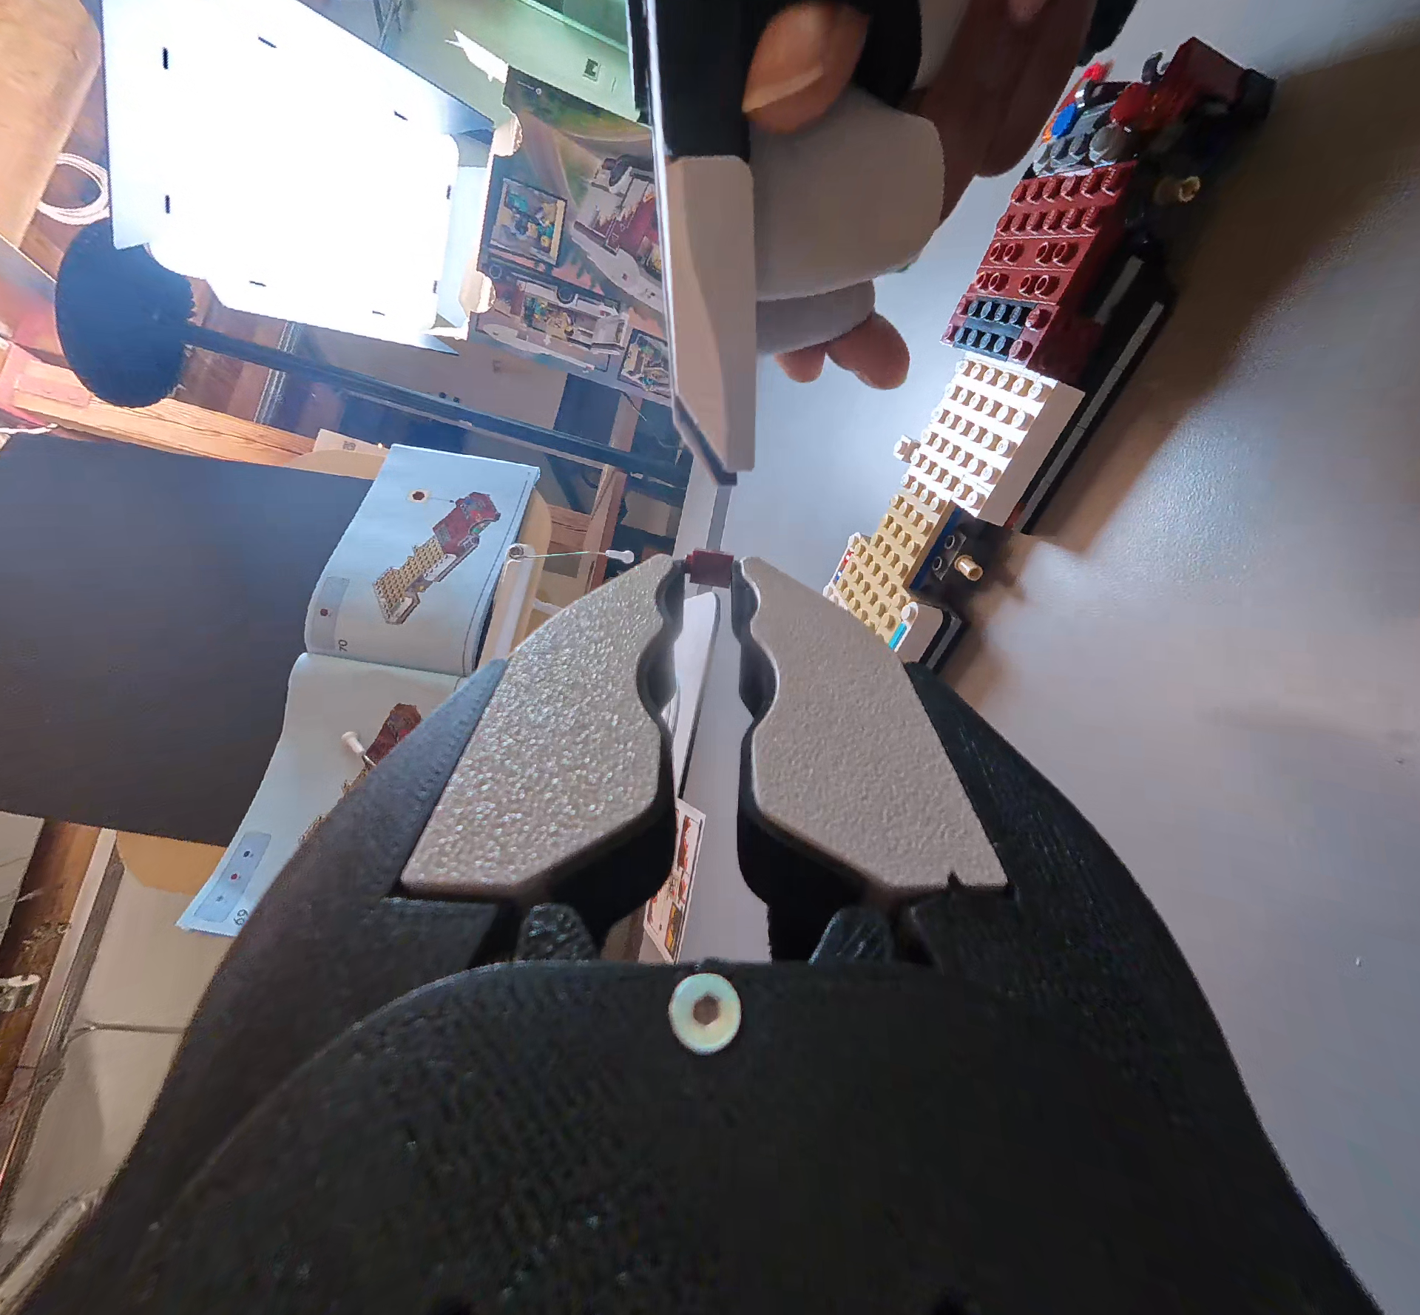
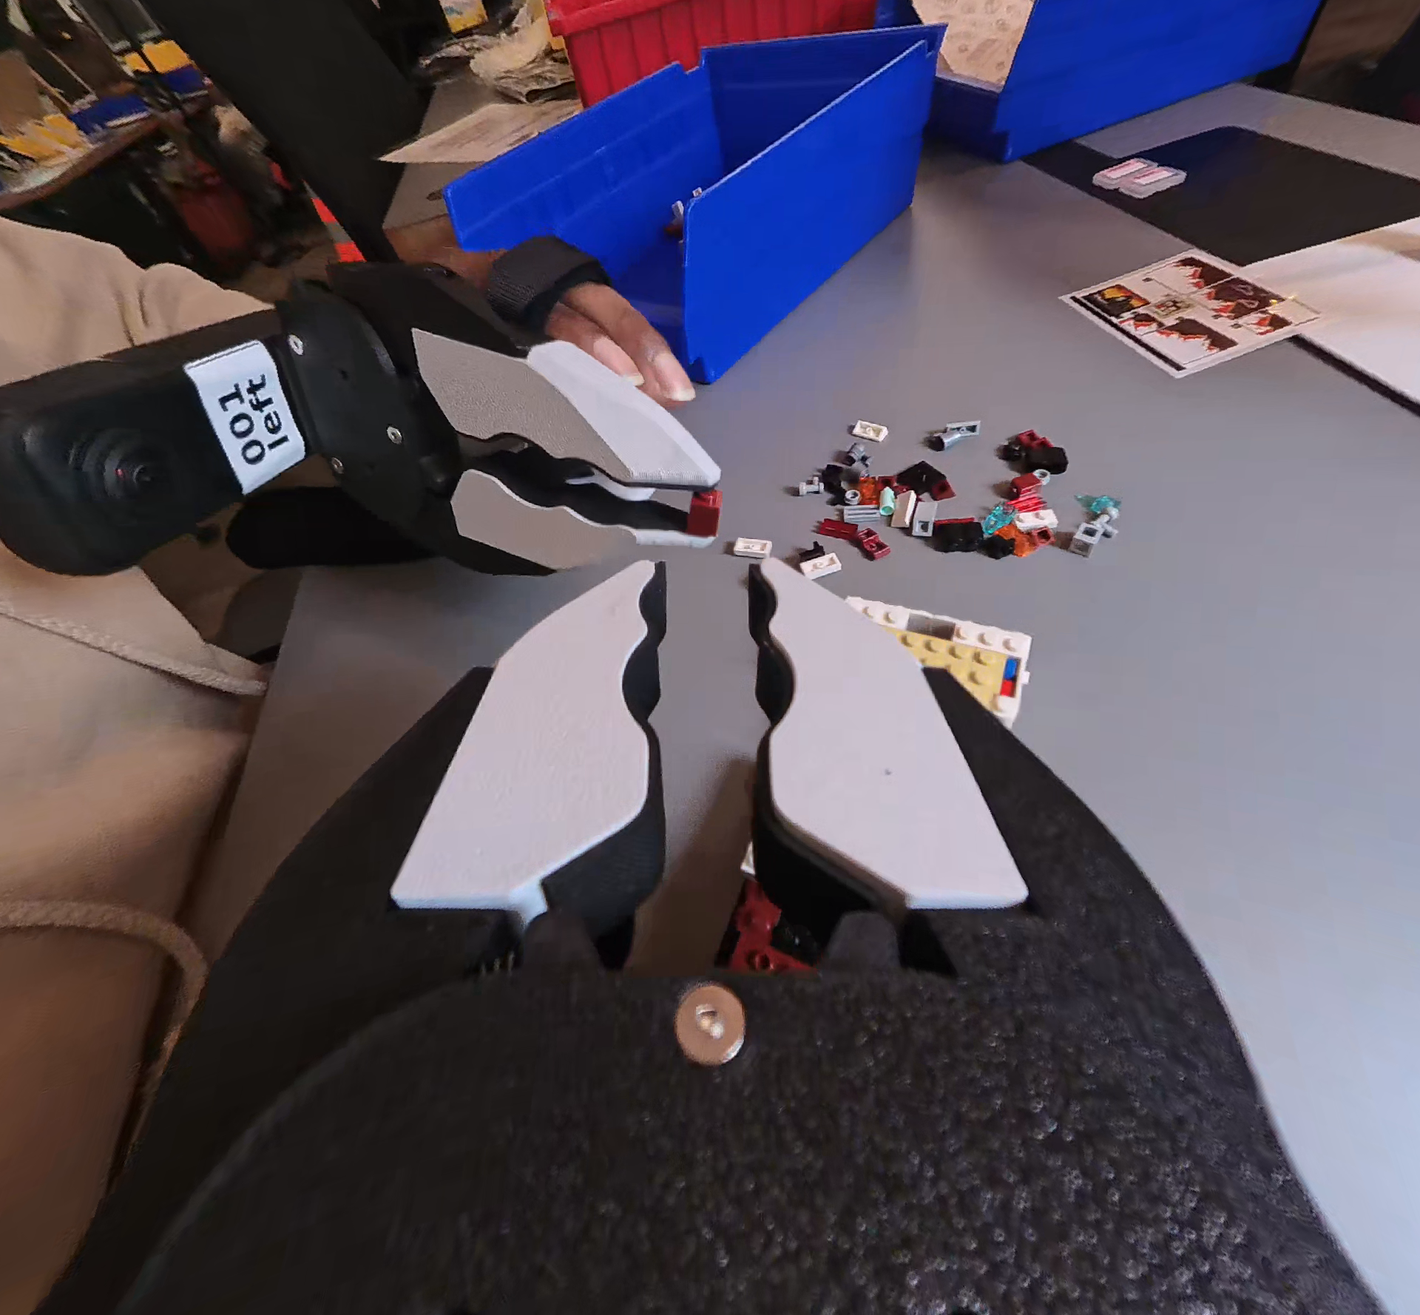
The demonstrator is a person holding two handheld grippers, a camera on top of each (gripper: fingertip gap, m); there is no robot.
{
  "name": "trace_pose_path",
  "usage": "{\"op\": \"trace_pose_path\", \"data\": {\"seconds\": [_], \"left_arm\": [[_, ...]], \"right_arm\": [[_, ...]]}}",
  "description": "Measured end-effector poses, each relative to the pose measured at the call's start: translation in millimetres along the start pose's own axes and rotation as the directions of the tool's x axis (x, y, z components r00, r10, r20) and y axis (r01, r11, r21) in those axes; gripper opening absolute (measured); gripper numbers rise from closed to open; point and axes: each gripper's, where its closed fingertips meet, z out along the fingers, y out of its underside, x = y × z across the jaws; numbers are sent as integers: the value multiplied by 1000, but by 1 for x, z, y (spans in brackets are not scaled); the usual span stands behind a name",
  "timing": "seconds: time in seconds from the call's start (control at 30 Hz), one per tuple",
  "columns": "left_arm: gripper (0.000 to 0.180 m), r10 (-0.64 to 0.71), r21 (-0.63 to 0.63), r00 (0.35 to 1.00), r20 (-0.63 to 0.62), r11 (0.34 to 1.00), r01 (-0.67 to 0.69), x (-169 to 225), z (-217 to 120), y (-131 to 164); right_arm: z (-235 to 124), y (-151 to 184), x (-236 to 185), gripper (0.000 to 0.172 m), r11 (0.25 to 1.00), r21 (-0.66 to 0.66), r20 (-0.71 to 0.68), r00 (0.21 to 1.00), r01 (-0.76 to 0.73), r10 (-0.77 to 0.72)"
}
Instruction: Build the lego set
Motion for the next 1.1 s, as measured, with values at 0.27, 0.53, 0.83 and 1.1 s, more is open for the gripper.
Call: {"op": "trace_pose_path", "data": {"seconds": [0.27,0.53,0.83,1.1], "left_arm": [[11,34,32,999,-17,999,-34,9,1,-12],[26,-521,88,811,-265,825,558,3,-5,-18],[26,-725,-22,161,-669,236,972,-8,-23,-49],[8,-707,-17,203,-678,290,957,-2,-25,-52]], "right_arm": [[11,0,-6,9,1000,18,-8,1000,20,-20],[-7,-16,-14,8,979,155,60,988,133,-144],[-15,-27,-40,8,931,301,146,955,205,-258],[-13,-20,-46,8,940,271,194,945,207,-264]]}}
